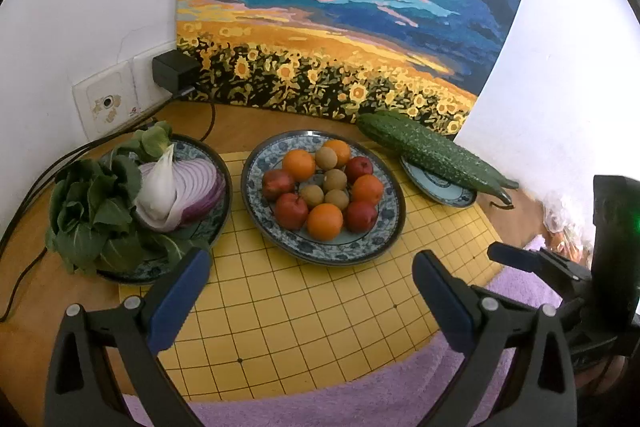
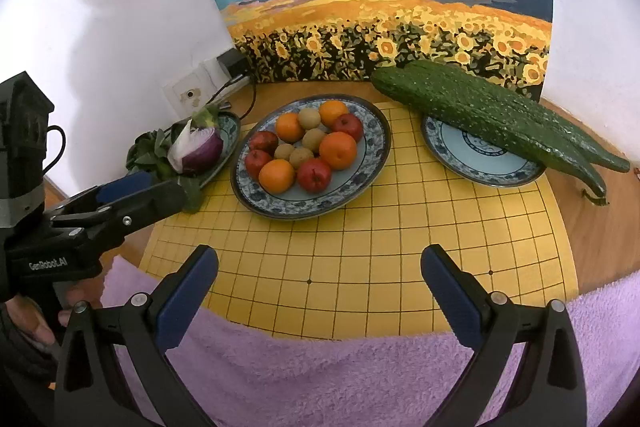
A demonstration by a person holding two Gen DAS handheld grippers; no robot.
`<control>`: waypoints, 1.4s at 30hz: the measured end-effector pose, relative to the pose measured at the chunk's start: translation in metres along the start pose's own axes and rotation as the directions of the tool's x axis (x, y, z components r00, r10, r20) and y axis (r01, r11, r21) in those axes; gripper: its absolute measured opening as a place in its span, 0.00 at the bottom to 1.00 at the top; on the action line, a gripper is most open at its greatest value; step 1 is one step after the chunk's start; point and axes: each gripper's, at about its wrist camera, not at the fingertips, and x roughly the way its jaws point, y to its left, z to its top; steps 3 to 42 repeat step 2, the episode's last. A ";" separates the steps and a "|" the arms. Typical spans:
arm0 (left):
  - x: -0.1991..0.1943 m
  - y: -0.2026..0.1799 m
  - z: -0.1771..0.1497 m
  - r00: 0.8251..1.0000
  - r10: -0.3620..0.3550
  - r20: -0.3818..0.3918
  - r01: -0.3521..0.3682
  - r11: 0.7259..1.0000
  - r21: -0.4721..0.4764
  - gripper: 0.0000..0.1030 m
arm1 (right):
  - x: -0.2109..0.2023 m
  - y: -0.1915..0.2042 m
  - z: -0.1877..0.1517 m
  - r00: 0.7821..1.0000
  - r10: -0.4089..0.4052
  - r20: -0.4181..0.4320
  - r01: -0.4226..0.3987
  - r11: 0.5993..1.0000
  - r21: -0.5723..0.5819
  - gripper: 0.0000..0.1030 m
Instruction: Organize fruits
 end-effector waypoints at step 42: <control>0.000 0.000 0.000 1.000 0.001 -0.003 -0.001 1.000 -0.002 1.00 | 0.001 -0.001 -0.001 1.000 0.000 -0.003 0.000 1.000 0.007 1.00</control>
